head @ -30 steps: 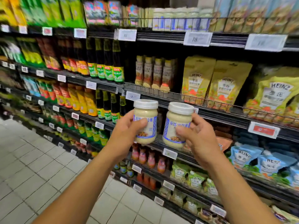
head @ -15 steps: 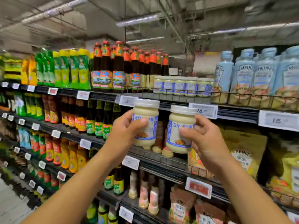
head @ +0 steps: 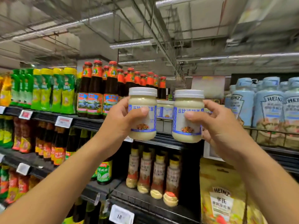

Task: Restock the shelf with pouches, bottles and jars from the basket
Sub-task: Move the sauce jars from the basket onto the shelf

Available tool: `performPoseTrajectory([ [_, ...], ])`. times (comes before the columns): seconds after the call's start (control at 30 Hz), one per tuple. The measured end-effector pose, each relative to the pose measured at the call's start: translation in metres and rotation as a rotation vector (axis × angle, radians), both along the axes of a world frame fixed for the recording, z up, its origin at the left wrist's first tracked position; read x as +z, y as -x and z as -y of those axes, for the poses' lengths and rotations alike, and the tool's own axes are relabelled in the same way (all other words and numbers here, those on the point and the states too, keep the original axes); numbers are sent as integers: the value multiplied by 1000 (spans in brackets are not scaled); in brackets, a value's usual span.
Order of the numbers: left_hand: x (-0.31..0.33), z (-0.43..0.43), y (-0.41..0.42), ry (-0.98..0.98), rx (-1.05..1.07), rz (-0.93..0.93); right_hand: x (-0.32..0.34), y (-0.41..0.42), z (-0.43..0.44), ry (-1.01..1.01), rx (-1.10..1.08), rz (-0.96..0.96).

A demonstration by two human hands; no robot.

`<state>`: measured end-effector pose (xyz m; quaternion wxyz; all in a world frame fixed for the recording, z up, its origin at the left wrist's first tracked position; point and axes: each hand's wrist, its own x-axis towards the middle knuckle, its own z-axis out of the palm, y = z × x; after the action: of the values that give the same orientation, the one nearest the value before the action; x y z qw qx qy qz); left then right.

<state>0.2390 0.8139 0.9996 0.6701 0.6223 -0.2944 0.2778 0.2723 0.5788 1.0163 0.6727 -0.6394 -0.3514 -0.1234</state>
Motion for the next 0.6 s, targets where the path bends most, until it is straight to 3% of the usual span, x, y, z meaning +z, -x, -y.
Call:
performPoseTrajectory([
  [0.3, 64, -37, -70, -171, -104, 40, 40, -41, -38, -13, -248, 38],
  [0.6, 90, -74, -134, -407, -153, 32, 68, -78, -68, 281, -605, 60],
])
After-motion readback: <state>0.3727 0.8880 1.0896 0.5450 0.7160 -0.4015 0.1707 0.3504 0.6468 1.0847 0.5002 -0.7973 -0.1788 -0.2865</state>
